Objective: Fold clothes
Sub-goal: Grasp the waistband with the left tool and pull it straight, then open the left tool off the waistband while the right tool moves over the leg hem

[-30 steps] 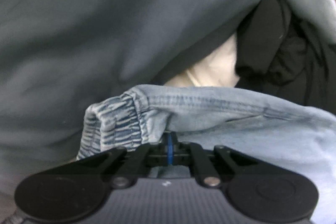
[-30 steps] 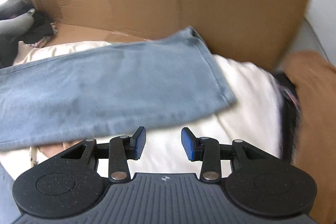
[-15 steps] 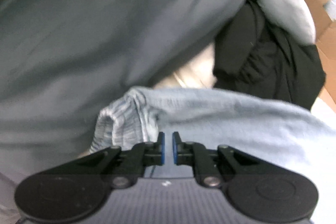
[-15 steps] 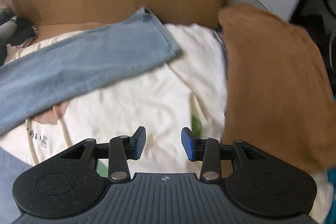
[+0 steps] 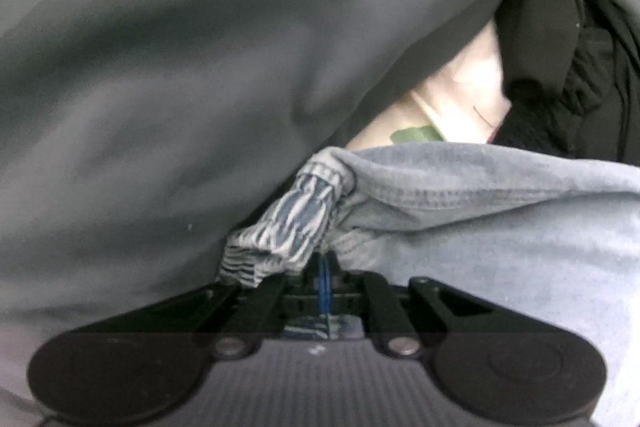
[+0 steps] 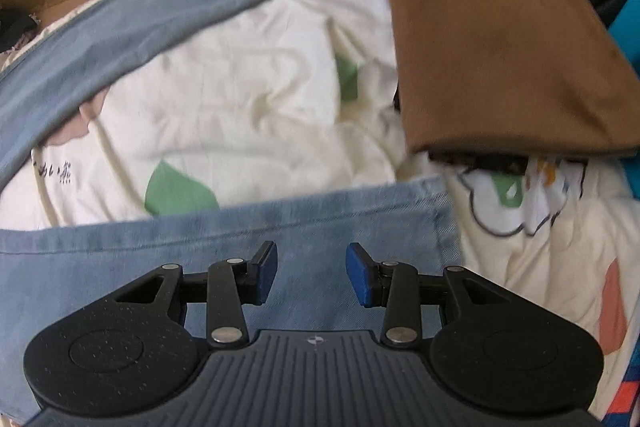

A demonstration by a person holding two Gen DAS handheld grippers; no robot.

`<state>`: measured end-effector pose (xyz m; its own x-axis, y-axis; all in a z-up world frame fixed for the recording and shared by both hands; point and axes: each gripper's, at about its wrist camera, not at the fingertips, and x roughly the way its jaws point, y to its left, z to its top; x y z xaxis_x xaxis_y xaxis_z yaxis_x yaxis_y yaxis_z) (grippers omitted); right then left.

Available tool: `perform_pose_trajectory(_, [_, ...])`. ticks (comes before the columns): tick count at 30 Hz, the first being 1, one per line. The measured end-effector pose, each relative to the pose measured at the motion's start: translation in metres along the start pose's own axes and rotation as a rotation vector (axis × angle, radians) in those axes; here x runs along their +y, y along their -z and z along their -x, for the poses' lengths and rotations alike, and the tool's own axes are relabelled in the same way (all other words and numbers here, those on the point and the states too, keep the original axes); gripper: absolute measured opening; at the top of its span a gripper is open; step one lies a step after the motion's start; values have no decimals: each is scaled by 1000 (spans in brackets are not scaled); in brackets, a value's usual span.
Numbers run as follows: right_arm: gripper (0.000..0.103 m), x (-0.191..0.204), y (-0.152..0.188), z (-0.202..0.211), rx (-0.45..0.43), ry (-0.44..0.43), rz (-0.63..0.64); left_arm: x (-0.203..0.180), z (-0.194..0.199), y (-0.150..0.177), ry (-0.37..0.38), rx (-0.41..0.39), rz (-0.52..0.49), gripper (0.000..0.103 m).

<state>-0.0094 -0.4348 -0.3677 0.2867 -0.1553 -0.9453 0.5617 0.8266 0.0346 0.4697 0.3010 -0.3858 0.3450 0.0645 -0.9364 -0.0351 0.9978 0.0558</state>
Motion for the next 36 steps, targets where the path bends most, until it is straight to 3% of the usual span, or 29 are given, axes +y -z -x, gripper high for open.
perform_pose_trajectory(2, [45, 3, 3, -2, -1, 16, 10, 2, 8, -3, 22, 18, 5, 4])
perform_pose_trajectory(4, [46, 4, 5, -5, -2, 15, 8, 4, 22, -3, 48, 21, -15, 14])
perform_pose_trajectory(6, [46, 4, 7, -7, -2, 12, 6, 8, 42, 2, 73, 11, -12, 17])
perform_pose_trajectory(12, [46, -4, 17, -7, -4, 2, -23, 18, 91, 38, 129, -7, -64, 17])
perform_pose_trajectory(22, [46, -15, 30, 7, -58, -26, -41, 37, 115, 97, 150, 28, -40, 16])
perform_pose_trajectory(28, [46, -17, 44, -4, -23, -23, -36, 45, 102, 134, 145, 99, -26, 13])
perform_pose_trajectory(36, [48, -8, 59, -25, 35, 21, 20, 60, 59, 161, 37, 183, 6, 6])
